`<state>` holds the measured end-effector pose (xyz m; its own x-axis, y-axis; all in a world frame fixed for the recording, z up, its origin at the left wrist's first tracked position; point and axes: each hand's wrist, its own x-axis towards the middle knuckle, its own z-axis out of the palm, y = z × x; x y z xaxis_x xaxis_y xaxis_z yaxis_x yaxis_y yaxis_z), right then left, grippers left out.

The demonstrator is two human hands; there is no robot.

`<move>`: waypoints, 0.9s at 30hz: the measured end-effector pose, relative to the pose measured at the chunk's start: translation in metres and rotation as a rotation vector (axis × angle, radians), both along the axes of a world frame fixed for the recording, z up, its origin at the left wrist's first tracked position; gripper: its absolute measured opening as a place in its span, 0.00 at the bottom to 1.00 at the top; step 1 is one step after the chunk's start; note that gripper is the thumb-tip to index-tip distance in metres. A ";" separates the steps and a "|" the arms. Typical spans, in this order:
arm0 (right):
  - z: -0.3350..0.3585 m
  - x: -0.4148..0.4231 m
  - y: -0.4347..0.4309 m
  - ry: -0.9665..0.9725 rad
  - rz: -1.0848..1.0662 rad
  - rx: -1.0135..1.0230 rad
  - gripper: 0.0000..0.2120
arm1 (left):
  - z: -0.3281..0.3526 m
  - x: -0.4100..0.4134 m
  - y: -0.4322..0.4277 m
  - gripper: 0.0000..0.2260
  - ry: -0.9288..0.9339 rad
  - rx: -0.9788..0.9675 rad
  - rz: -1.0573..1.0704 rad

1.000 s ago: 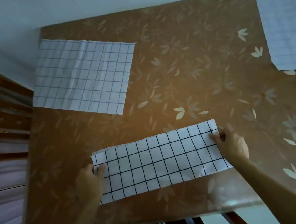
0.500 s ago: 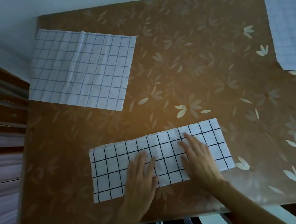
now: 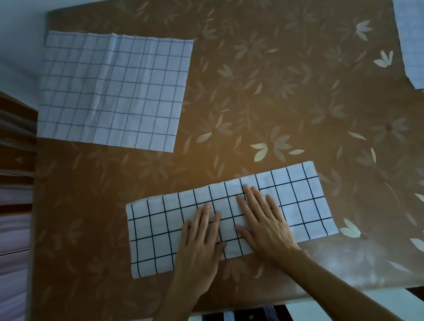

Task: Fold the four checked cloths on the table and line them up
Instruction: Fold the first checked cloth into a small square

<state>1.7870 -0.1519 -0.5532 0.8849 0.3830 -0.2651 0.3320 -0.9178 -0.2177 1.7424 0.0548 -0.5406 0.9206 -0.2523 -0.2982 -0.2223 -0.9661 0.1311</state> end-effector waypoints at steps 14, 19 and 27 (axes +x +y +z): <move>0.000 0.007 -0.041 -0.012 -0.067 -0.039 0.36 | 0.002 -0.013 0.091 0.37 0.075 0.124 0.290; 0.008 0.012 -0.076 -0.005 -0.185 -0.036 0.35 | 0.006 -0.020 0.115 0.39 0.049 0.136 0.264; 0.028 0.027 -0.072 -0.029 -0.177 0.084 0.28 | 0.015 -0.016 0.106 0.37 -0.019 0.097 0.253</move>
<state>1.8138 -0.2236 -0.5257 0.9471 0.2406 -0.2123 0.1745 -0.9415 -0.2884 1.7266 0.1605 -0.5251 0.9562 0.0151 -0.2922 0.0260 -0.9991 0.0333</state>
